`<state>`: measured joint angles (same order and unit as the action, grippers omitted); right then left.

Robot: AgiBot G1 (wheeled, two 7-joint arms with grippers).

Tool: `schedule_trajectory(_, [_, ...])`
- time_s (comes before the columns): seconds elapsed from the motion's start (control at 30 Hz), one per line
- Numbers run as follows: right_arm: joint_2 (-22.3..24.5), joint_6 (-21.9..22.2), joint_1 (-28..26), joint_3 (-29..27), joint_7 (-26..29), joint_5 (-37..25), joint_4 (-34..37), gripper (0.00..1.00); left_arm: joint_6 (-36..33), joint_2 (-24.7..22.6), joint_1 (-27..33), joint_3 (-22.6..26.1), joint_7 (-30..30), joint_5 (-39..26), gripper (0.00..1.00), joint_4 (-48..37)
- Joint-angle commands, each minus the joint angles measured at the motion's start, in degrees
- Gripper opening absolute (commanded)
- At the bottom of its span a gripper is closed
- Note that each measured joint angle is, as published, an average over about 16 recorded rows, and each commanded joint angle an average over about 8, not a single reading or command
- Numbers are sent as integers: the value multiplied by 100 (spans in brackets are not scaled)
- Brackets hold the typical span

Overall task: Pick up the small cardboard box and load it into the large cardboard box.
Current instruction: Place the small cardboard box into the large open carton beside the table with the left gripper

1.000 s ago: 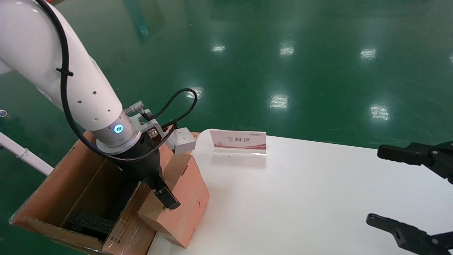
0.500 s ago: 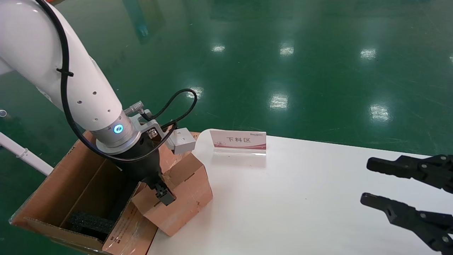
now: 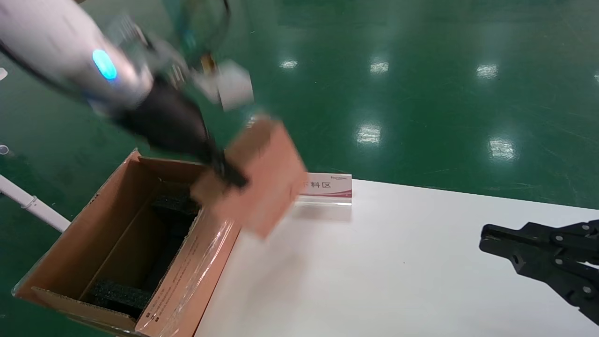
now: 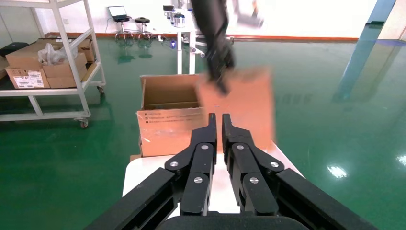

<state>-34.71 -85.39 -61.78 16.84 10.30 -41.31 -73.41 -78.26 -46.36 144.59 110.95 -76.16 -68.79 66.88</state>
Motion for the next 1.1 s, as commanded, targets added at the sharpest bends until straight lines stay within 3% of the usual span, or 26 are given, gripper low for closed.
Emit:
schedule_trajectory(0.03, [0, 0, 0, 1, 0, 0, 0, 0, -69, 8, 272, -135, 130, 48, 0, -231])
schedule_trajectory(0.27, [1, 1, -1, 3, -2, 2, 1, 0, -638, -116, 852, -162, 573, -169, 0, -1146])
schedule_trajectory(0.47, [2, 2, -1, 5, -3, 3, 1, 0, -1218, -72, 1139, 135, 897, -287, 0, -1716])
schedule_trajectory(1.07, [4, 4, -3, 11, -5, 7, 1, 0, -1264, 549, 1634, 2423, 1434, 183, 0, -1895])
schedule_trajectory(1.1, [4, 4, -3, 11, -6, 7, 1, 5, -1251, 568, 1636, 2496, 1429, 207, 0, -1907])
